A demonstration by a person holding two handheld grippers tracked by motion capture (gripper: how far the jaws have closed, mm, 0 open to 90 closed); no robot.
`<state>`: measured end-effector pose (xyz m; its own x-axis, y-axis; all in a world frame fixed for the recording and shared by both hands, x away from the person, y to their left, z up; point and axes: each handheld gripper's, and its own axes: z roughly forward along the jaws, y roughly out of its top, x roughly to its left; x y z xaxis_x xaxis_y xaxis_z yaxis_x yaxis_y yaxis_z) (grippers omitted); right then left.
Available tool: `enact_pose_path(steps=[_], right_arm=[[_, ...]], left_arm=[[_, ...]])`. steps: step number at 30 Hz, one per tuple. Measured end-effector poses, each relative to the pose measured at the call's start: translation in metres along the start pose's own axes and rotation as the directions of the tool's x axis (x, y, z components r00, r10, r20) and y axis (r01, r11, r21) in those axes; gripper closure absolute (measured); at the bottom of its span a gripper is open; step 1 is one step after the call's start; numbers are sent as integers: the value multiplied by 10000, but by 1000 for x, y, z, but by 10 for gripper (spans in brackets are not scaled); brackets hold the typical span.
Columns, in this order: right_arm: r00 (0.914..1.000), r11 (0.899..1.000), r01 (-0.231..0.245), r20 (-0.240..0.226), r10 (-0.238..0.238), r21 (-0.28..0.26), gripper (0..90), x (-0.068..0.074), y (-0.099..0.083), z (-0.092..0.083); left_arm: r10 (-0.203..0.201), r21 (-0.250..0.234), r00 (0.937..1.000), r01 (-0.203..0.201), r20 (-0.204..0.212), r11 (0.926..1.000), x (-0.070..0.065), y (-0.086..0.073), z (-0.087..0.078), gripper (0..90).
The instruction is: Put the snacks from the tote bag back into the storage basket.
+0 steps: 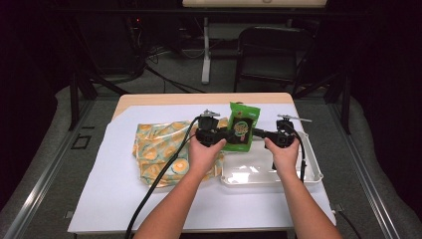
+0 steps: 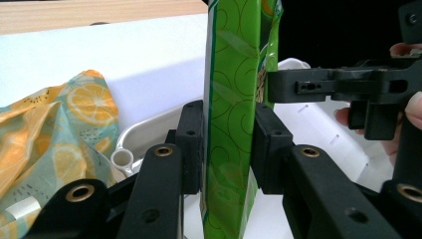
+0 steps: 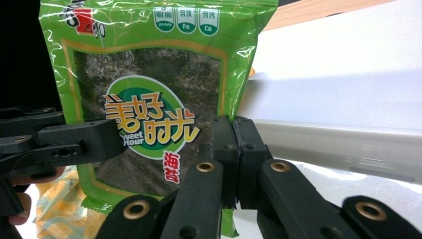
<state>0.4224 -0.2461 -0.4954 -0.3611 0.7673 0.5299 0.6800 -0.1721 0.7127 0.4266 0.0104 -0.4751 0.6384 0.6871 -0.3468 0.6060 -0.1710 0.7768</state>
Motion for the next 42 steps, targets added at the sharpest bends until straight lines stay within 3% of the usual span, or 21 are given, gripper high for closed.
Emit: enact_pose_path(steps=[19, 28, 42], right_arm=[[9936, 9976, 680, 893, -689, 136, 899, -4, -4, 3], [9892, 9969, 760, 1239, -779, 203, 900, -7, -6, 6], [9886, 9967, 732, 1296, -770, 339, 900, -9, -7, 9]], left_arm=[[26, 346, 9999, -20, -163, 9994, 3, -10, 20, 687], [-28, 530, 9996, 44, -294, 9986, 4, -15, 29, 675], [-105, 790, 9976, 159, -679, 9967, 6, -19, 36, 642]])
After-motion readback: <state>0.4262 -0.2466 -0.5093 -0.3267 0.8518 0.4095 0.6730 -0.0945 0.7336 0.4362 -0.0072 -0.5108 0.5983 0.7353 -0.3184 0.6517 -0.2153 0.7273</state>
